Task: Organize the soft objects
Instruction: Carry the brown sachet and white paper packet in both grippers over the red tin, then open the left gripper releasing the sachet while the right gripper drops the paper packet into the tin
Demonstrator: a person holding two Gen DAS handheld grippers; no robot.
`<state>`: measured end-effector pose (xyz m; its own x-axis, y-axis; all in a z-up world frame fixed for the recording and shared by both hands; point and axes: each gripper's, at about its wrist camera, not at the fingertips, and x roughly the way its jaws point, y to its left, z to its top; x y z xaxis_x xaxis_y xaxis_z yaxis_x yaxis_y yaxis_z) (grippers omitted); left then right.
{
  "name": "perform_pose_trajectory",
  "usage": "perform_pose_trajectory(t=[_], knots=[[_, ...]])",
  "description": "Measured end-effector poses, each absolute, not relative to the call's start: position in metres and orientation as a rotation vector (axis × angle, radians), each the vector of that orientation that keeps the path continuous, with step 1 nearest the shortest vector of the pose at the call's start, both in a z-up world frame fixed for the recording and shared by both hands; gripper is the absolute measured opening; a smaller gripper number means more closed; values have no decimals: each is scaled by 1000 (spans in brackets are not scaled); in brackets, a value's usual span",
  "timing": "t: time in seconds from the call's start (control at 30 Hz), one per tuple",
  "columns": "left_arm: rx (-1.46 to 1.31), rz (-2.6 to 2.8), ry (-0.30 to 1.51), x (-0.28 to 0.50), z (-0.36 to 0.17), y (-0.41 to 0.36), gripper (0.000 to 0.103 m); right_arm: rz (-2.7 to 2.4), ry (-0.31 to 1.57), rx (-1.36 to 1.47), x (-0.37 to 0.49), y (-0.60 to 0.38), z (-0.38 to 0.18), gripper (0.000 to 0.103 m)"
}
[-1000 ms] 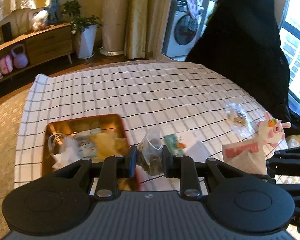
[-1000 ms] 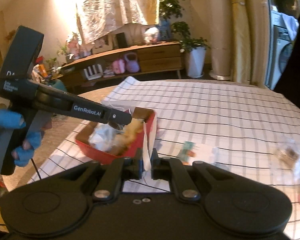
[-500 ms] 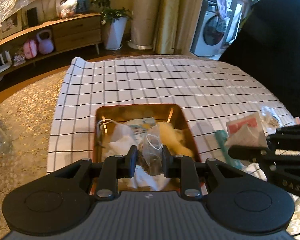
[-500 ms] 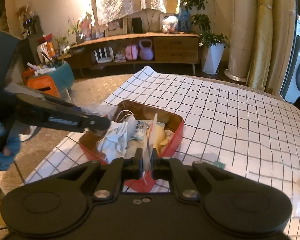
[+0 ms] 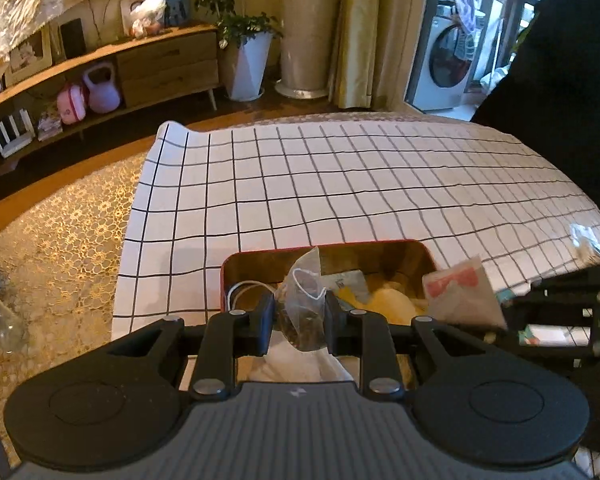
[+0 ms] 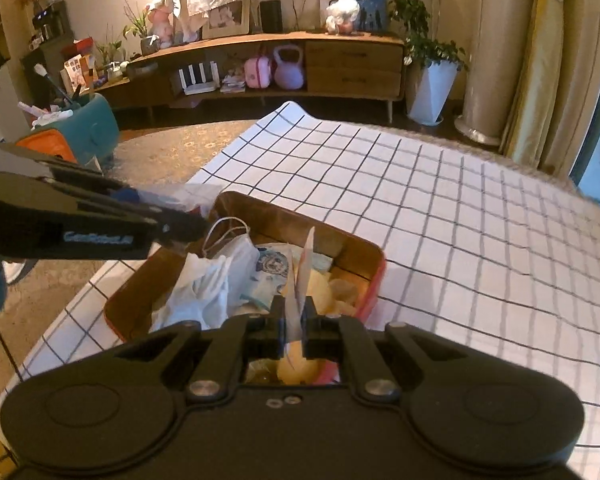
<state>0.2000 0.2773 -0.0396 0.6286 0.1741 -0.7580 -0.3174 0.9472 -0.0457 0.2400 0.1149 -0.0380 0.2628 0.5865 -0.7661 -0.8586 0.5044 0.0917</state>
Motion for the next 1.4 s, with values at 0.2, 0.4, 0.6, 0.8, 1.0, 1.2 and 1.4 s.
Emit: perform_pose_trajectory(t=[0.2,0.4,0.6,0.8,1.0,1.2,1.4], knots=[[-173,309,878,221,-62,287,25,1041,869,-413,238,136,-55,6],[-186,308,914,229,-79,294,25,1093,896,-420,231,144,-67,6],[-150,298,945,229,-89,291,25,1099,899,-441,227,148,-74,11],[-150,302,953,228,-91,289,25,1091,885,-458,224,149,-75,16],[-150,313,953,225,-89,285,34,1071,885,-449,225,143,-73,28],[-172,311,917,217,-81,281,66,1062,885,-413,226,127,-69,35],[-177,313,906,209,-69,273,66,1060,874,-361,225,113,-54,42]])
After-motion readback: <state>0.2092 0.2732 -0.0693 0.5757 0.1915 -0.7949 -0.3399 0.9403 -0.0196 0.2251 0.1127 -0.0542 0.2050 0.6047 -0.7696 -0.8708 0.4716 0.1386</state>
